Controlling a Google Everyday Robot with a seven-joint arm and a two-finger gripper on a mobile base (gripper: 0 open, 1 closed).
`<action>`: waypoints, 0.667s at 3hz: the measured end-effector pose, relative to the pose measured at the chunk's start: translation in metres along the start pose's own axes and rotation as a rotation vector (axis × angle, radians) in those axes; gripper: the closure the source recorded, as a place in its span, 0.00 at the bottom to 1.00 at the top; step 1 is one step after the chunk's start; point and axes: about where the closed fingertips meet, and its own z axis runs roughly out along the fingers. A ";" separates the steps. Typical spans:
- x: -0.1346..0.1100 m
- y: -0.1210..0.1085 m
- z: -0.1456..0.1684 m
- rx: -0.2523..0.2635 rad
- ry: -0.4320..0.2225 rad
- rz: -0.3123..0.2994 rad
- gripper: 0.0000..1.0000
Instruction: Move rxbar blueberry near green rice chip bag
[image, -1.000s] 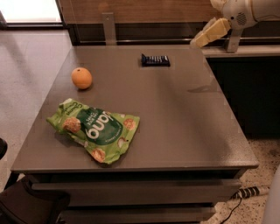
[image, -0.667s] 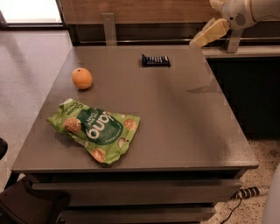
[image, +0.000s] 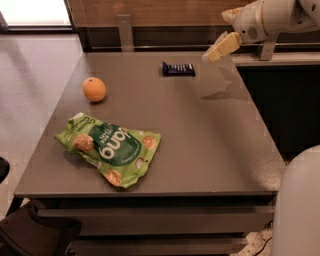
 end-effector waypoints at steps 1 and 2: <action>0.012 0.002 0.039 -0.048 0.013 0.019 0.00; 0.022 0.006 0.076 -0.094 0.058 0.044 0.00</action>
Offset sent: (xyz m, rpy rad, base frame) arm 0.0524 0.0495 -0.0699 -0.0483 0.1531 0.0359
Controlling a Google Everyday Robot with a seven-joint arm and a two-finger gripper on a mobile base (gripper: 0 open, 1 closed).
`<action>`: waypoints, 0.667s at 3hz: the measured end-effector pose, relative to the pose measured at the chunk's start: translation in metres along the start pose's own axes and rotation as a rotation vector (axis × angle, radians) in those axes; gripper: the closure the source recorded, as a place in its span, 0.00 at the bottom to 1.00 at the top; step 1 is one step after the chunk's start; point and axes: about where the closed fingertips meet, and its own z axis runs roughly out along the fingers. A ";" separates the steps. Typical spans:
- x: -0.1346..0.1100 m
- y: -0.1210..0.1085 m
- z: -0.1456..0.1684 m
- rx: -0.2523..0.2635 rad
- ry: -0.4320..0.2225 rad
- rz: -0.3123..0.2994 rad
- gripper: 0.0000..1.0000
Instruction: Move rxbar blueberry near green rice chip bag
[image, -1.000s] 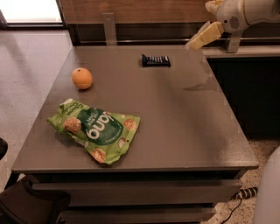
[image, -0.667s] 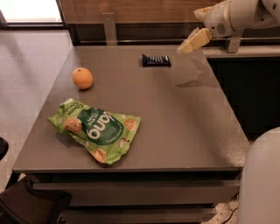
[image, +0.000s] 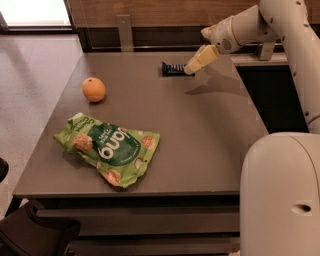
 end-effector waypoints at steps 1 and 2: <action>0.003 0.001 0.016 -0.022 0.030 0.011 0.00; 0.006 0.011 0.040 -0.083 0.078 0.032 0.00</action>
Offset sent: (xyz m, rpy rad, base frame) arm 0.0287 0.0364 -0.0362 -0.0845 0.1881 0.0640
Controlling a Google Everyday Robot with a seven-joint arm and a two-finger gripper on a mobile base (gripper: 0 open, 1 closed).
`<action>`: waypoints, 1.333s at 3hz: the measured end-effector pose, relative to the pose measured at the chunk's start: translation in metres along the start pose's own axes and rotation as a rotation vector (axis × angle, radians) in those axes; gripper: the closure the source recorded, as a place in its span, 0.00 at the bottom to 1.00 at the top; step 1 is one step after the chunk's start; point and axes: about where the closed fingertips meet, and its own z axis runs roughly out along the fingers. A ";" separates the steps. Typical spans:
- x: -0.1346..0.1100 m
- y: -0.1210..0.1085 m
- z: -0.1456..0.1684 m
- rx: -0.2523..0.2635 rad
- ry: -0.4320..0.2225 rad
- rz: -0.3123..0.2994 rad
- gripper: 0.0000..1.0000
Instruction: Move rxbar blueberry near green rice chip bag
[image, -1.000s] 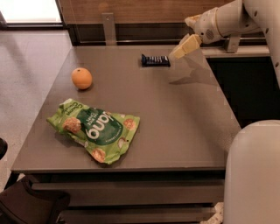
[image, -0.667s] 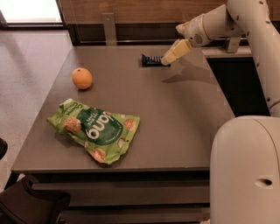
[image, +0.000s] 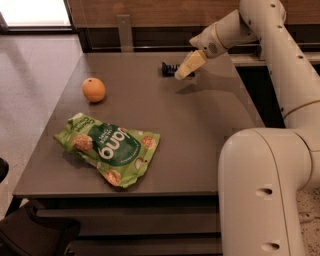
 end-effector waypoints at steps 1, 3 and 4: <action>0.006 0.004 0.013 -0.035 0.039 0.021 0.00; 0.021 0.010 0.028 -0.081 0.103 0.070 0.00; 0.025 0.013 0.035 -0.101 0.123 0.083 0.00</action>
Offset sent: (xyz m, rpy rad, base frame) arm 0.0176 -0.0087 -0.0221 -0.0812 0.1607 -0.0062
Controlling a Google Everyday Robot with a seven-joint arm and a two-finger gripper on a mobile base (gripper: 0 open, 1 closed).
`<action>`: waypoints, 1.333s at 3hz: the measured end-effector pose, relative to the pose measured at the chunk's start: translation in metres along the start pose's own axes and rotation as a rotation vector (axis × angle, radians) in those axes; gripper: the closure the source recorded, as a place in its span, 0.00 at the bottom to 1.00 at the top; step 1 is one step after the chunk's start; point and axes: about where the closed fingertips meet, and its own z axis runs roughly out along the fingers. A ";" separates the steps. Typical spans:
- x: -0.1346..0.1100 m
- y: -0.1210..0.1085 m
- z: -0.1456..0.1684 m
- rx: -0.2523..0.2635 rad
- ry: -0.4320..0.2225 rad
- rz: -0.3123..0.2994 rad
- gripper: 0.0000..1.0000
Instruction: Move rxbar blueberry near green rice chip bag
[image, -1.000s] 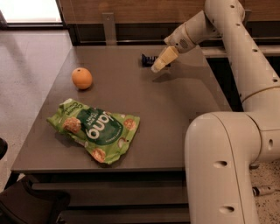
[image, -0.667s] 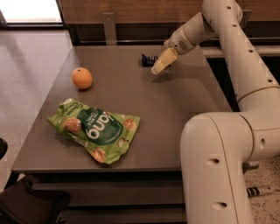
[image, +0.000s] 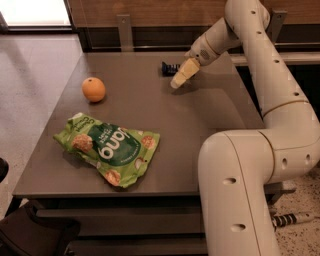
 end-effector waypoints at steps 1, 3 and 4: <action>0.003 0.001 0.004 -0.011 0.017 0.010 0.00; 0.004 -0.001 0.011 -0.010 0.031 0.017 0.25; 0.003 -0.002 0.016 -0.010 0.028 0.017 0.47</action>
Offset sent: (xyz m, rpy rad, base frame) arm 0.0257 -0.0192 0.0112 -0.0530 0.0465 -0.0064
